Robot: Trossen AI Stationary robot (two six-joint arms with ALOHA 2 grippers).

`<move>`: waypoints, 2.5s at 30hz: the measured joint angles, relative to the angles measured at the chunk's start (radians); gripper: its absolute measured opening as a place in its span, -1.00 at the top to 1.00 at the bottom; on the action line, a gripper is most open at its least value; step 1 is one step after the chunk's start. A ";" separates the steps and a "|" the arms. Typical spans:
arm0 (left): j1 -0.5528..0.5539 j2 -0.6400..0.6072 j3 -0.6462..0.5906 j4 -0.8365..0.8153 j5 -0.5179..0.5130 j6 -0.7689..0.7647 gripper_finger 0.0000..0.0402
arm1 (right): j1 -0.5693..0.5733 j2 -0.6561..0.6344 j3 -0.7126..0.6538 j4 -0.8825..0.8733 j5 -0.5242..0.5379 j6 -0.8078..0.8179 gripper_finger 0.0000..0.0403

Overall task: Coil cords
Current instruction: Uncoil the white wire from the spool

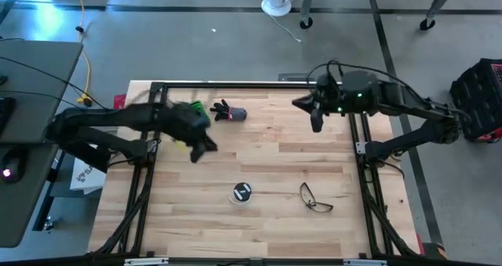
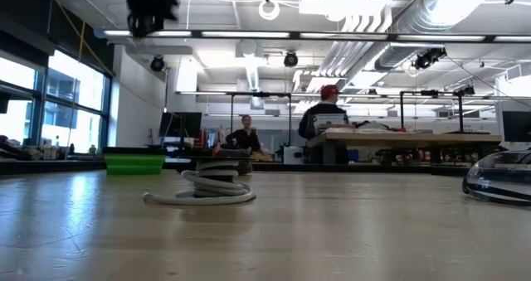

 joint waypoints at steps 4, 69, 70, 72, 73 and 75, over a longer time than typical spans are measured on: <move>-0.057 0.136 -0.120 0.062 0.219 -0.174 0.21 | 0.021 0.000 0.000 -0.130 0.005 0.033 0.80; -0.234 0.631 -0.385 1.264 0.009 -0.835 0.99 | 0.011 0.185 -0.003 -0.344 -0.015 0.199 -0.06; -0.229 0.615 -0.385 1.269 0.011 -0.828 0.99 | 0.013 0.185 -0.003 -0.343 -0.015 0.195 -0.06; -0.219 0.568 -0.386 1.278 0.017 -0.806 0.99 | 0.017 0.185 -0.003 -0.337 -0.018 0.175 -0.06; -0.213 0.538 -0.386 1.273 0.028 -0.791 0.99 | 0.019 0.185 -0.003 -0.328 -0.018 0.161 -0.06; -0.194 0.469 -0.386 1.270 0.066 -0.775 1.00 | 0.020 0.185 -0.003 -0.300 -0.022 0.150 -0.05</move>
